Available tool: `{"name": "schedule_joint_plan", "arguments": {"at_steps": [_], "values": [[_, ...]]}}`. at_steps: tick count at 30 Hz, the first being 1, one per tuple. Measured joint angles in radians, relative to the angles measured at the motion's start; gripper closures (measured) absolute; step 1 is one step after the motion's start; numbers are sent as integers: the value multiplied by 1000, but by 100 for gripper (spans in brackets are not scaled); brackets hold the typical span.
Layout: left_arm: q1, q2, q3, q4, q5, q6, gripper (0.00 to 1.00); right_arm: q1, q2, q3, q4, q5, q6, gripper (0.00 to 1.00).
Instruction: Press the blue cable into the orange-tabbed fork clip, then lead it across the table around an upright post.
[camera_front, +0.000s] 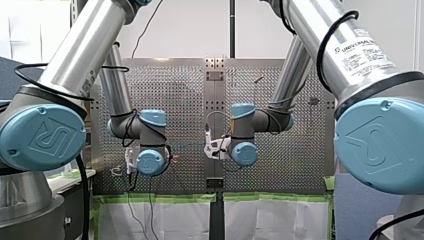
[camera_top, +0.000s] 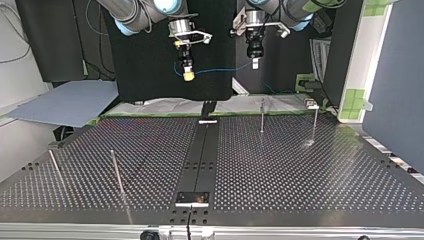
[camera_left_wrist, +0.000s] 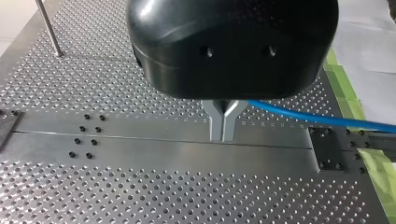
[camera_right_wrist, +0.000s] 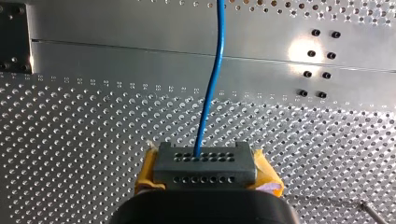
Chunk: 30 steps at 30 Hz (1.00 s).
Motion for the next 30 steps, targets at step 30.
{"name": "schedule_joint_plan", "arguments": {"at_steps": [30], "values": [[39, 117, -57, -118, 117, -28, 100, 53, 20, -31, 39, 66, 66, 100]]}}
